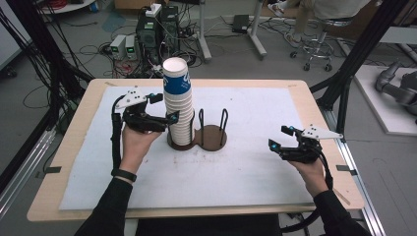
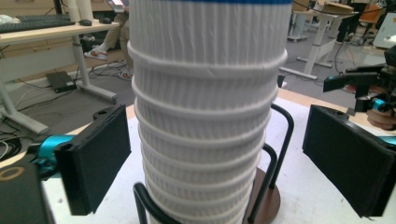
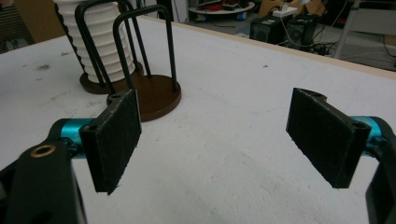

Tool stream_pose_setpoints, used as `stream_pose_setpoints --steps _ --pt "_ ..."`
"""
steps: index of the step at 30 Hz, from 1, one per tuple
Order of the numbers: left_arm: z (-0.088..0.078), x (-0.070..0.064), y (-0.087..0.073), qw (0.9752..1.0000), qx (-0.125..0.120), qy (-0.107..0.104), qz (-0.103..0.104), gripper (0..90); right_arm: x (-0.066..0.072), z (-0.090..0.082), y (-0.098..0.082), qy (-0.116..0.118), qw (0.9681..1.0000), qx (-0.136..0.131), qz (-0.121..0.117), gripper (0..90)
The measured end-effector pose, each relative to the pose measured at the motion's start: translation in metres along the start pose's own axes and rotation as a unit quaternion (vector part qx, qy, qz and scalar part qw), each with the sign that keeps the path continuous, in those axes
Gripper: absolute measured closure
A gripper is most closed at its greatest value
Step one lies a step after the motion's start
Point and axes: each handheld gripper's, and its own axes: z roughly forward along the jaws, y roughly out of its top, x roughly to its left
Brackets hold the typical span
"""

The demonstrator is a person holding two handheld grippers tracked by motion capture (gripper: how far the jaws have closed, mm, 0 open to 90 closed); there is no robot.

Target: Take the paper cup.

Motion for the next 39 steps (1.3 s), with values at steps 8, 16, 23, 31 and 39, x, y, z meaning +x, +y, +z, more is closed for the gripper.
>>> stream_pose_setpoints --steps 8,16,23,31,39 --pt "0.013 0.004 0.009 0.9999 -0.001 -0.013 -0.001 6.3 0.002 0.000 0.000 0.010 0.9999 0.000 -0.004 16.4" --pt "0.024 0.011 0.009 0.9997 0.007 -0.023 -0.005 6.3 0.006 0.002 0.002 0.020 0.9998 0.000 -0.005 16.4" --pt "0.030 0.013 0.009 0.9995 0.004 -0.032 0.000 8.0 0.015 0.007 0.007 0.041 0.9991 0.004 -0.007 16.4" --pt "0.030 0.015 0.008 0.9994 0.003 -0.035 0.001 10.7 0.032 0.015 0.035 0.075 0.9970 0.000 -0.018 16.4" --pt "0.030 0.016 0.007 0.9993 0.001 -0.039 0.000 10.8 0.038 0.033 0.072 0.085 0.9959 -0.020 -0.026 16.5"
